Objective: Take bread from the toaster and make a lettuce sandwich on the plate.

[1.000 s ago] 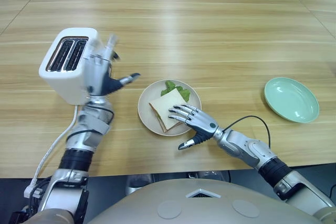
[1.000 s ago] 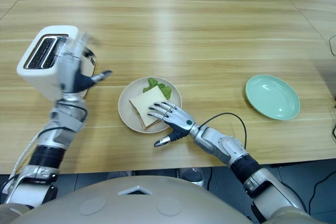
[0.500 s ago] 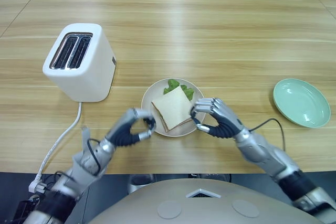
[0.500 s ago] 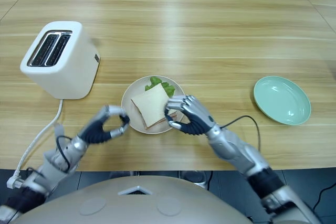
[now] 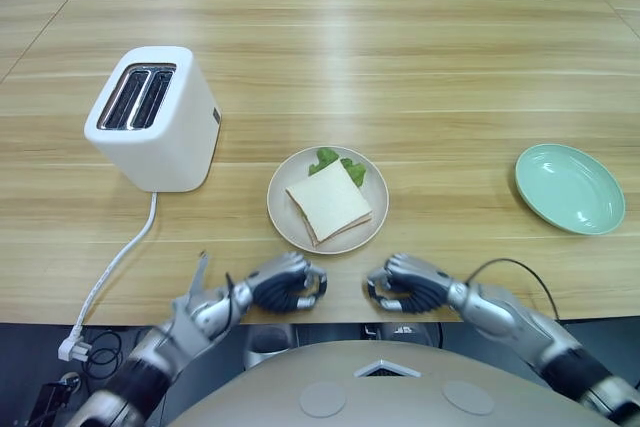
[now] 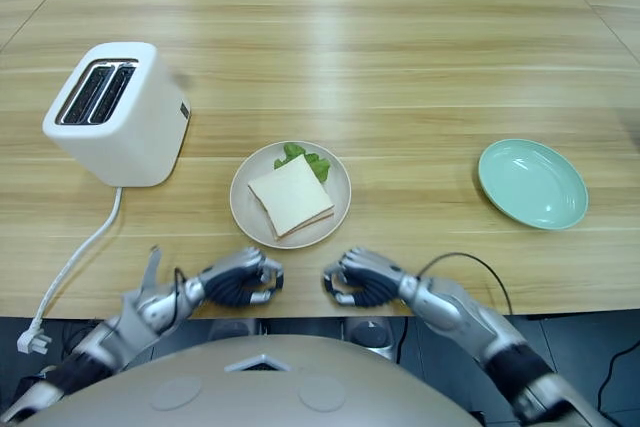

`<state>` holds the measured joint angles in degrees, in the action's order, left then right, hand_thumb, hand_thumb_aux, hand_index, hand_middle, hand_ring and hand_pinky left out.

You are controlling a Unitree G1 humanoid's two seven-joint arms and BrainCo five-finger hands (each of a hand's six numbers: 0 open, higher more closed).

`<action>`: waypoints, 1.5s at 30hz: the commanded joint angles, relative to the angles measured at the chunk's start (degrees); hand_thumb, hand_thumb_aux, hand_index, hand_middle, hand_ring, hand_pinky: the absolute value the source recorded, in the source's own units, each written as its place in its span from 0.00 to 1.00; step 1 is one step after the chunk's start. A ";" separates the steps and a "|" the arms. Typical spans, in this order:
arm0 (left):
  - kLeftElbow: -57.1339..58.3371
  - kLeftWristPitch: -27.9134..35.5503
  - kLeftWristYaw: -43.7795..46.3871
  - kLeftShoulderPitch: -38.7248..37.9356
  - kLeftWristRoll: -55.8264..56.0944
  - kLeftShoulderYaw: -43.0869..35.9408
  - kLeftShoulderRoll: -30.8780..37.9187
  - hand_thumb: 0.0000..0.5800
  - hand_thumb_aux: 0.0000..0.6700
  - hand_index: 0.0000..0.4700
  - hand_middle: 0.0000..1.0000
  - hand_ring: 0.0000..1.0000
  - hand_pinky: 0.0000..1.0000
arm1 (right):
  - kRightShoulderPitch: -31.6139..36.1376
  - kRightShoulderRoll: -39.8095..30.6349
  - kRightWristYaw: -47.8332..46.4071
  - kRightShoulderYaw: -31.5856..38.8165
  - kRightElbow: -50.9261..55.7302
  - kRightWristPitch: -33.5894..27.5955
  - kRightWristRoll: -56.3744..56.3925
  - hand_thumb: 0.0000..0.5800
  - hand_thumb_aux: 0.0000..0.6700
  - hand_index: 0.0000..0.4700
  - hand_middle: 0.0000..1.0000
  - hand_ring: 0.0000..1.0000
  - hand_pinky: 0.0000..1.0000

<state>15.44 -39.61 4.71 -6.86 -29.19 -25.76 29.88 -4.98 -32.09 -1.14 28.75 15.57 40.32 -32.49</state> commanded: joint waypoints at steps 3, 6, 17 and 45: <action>21.56 8.30 -11.97 14.95 -8.75 -0.53 -8.38 1.00 1.00 0.98 1.00 1.00 1.00 | 14.12 9.41 14.69 -0.75 17.03 -12.04 -11.05 1.00 1.00 0.98 1.00 1.00 1.00; 32.23 10.26 -16.56 22.39 -9.92 -1.02 -12.07 1.00 1.00 0.98 1.00 1.00 1.00 | 21.21 13.94 18.30 0.51 28.92 -14.48 -12.10 1.00 1.00 0.98 1.00 1.00 1.00; 54.06 10.45 -19.23 36.65 -2.79 4.04 -21.66 1.00 1.00 0.98 1.00 1.00 1.00 | 38.28 27.01 16.42 -8.31 56.75 -18.61 0.36 1.00 1.00 0.98 1.00 1.00 1.00; 18.59 -9.22 -14.39 29.43 24.32 25.51 -23.02 0.00 0.00 0.00 0.00 0.00 0.00 | 29.49 24.35 29.45 -26.31 27.70 10.59 14.53 0.00 0.00 0.00 0.00 0.00 0.00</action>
<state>32.14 -50.06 -10.38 22.91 -5.73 -0.80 7.22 24.02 -8.66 29.81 1.84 39.94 51.60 -19.36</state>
